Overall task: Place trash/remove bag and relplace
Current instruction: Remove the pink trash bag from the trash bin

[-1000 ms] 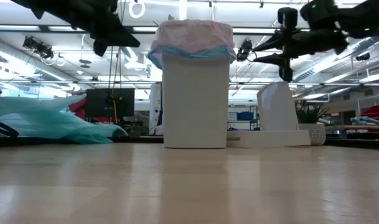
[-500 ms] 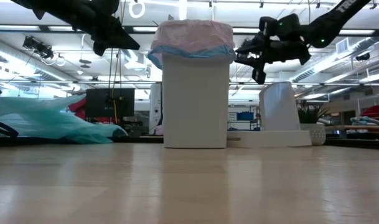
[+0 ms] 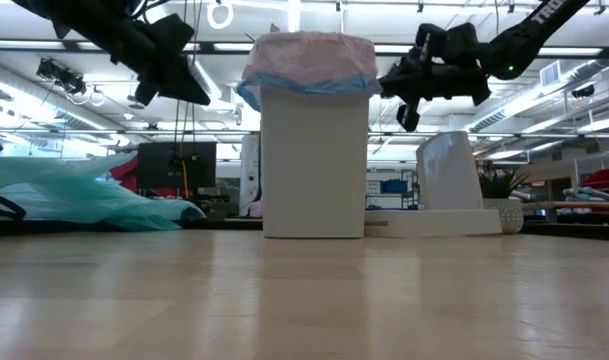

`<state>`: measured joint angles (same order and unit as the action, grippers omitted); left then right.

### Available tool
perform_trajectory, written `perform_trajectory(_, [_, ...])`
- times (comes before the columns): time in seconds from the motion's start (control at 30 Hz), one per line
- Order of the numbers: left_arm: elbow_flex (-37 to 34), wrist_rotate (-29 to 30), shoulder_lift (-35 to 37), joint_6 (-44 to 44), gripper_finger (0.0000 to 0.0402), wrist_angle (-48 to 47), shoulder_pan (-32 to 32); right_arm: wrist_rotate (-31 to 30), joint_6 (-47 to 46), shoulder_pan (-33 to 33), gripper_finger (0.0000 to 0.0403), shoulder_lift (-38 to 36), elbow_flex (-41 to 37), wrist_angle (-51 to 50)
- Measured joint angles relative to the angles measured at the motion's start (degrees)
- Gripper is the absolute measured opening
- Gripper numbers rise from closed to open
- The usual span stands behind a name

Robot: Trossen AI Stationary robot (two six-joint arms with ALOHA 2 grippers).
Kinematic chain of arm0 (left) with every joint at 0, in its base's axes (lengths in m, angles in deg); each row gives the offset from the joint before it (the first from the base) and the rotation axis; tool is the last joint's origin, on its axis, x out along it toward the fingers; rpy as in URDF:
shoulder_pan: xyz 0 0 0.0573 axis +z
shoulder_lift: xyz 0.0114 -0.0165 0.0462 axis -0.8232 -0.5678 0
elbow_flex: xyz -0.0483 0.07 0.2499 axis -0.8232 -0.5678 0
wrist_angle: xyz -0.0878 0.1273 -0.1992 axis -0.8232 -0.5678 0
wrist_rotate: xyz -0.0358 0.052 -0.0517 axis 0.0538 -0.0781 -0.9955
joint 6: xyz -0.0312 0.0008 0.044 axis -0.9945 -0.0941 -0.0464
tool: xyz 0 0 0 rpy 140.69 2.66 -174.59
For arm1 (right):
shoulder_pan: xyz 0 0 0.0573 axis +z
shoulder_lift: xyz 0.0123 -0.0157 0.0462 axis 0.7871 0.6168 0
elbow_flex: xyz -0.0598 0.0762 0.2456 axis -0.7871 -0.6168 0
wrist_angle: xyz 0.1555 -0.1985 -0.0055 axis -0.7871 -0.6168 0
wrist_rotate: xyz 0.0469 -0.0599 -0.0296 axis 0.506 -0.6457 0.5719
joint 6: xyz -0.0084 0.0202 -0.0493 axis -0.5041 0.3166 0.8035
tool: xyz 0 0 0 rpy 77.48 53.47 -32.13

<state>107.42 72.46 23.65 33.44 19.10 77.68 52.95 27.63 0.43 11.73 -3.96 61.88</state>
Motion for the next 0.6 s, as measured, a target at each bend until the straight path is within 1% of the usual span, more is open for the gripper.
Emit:
perform_trajectory(0.13, [0.0,-2.43,0.0,2.54,0.0001,-0.02,3.33,-0.05,-3.28,0.03,0.0003,-2.65,0.0,0.02])
perform_trajectory(0.3, [0.0,-2.52,-0.46,4.44,0.0001,-1.35,6.67,-2.27,-7.47,1.91,0.0001,-7.1,0.0,0.9])
perform_trajectory(0.5, [0.0,-1.65,-0.48,7.56,0.0001,-0.65,8.26,-11.01,-14.87,9.32,0.0,-7.83,0.15,6.32])
perform_trajectory(0.6, [0.0,-0.65,-0.48,8.44,0.0001,0.24,8.99,-14.64,-16.21,13.36,0.0,-6.76,2.25,5.9])
